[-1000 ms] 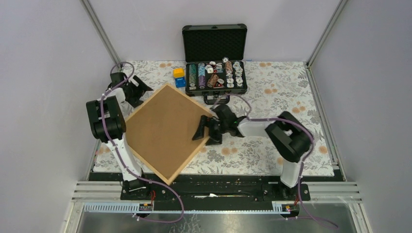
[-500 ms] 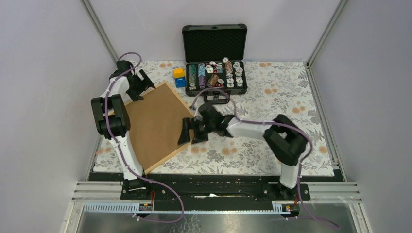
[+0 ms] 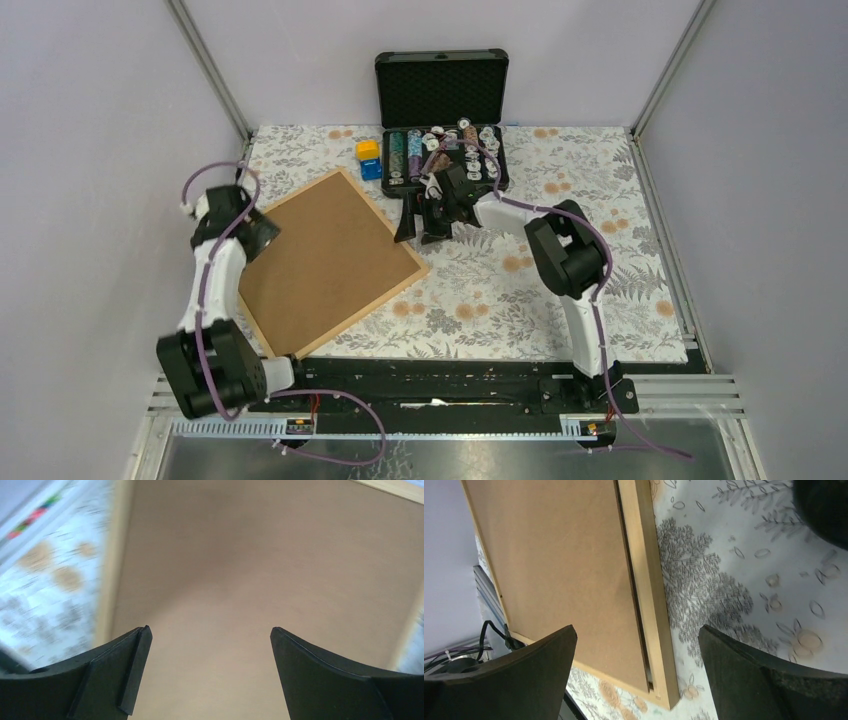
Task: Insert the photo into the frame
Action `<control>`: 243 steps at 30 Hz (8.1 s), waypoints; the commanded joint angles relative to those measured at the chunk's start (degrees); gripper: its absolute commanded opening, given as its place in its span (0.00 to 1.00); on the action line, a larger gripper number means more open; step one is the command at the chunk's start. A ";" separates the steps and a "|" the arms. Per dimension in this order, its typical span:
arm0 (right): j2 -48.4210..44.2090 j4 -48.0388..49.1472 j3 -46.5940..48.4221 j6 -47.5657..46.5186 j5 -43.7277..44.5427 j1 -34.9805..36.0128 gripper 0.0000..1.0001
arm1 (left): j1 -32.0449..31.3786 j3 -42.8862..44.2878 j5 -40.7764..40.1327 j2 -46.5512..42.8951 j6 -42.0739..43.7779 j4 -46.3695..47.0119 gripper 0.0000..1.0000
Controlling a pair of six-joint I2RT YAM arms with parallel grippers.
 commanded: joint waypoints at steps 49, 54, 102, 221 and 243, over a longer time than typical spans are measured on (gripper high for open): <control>-6.00 15.37 -20.93 9.48 -10.14 3.47 0.70 | 10.67 -8.81 2.18 2.80 2.76 12.08 0.99; -3.60 15.36 -18.10 9.56 -12.71 3.67 0.77 | 16.61 -9.96 2.97 3.72 -1.38 14.81 0.99; -10.43 5.87 -21.34 6.88 -2.84 4.58 0.56 | 16.92 -13.67 15.98 19.00 4.34 25.69 0.99; -26.24 16.87 -40.21 26.98 6.11 4.96 0.66 | 1.46 -9.40 27.19 26.54 -5.16 26.23 0.99; -15.31 19.60 -31.28 25.51 8.46 8.52 0.67 | 1.27 -17.91 29.11 24.81 -9.21 29.85 0.99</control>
